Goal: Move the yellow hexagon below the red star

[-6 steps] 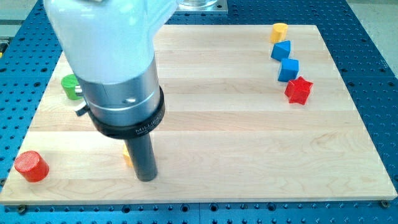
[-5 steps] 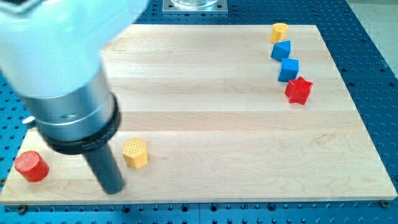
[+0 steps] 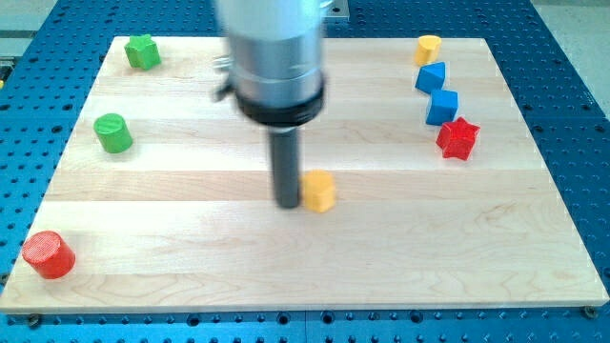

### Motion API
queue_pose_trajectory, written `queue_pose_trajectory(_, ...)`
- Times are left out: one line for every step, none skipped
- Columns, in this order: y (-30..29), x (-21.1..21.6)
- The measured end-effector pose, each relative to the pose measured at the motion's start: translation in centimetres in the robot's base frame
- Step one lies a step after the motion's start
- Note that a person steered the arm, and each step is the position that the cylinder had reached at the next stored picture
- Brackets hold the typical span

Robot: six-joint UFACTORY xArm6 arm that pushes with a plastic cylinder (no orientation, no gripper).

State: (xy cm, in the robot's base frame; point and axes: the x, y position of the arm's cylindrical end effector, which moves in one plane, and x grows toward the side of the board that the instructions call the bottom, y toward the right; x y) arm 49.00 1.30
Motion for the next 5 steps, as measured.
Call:
queue_pose_trajectory(9.2, -0.1)
queue_pose_trajectory(9.3, 2.6)
queue_pose_trajectory(16.6, 0.9)
queue_pose_trajectory(14.2, 1.8)
queue_pose_trajectory(6.3, 2.9)
